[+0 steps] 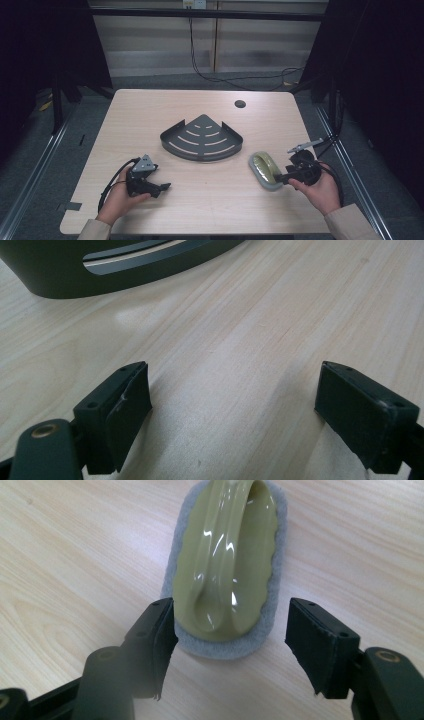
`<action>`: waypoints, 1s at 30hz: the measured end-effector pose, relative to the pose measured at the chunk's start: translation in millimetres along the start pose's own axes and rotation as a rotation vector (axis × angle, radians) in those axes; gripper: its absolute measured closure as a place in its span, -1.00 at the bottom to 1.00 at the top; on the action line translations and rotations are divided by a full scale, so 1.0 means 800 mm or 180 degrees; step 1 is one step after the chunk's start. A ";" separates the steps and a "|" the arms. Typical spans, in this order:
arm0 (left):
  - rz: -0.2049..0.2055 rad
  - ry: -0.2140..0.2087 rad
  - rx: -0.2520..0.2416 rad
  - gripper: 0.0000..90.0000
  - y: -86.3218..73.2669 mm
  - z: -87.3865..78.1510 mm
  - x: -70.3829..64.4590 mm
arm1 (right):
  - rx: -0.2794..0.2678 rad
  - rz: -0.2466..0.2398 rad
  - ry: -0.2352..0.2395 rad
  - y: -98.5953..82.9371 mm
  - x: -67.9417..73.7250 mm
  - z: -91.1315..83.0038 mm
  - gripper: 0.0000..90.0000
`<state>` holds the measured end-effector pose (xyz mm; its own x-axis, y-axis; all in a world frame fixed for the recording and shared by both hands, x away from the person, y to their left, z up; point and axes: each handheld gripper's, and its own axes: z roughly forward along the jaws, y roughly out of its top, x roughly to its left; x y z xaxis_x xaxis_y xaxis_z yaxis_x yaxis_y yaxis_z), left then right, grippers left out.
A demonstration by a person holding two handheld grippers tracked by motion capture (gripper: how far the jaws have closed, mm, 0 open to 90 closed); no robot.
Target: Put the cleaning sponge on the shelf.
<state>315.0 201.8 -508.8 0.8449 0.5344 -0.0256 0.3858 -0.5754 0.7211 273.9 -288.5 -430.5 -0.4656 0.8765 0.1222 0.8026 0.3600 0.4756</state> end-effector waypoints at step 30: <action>-0.0022 0.0000 -0.0018 -0.69 0.000 0.000 0.000 | 0.0706 -0.0079 -0.0180 0.071 0.014 0.029 0.32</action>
<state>314.9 201.4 -509.1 0.8422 0.5383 -0.0307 0.3896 -0.5682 0.7248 322.6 -251.0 -422.2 -0.4695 0.8808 0.0608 0.8564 0.4376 0.2738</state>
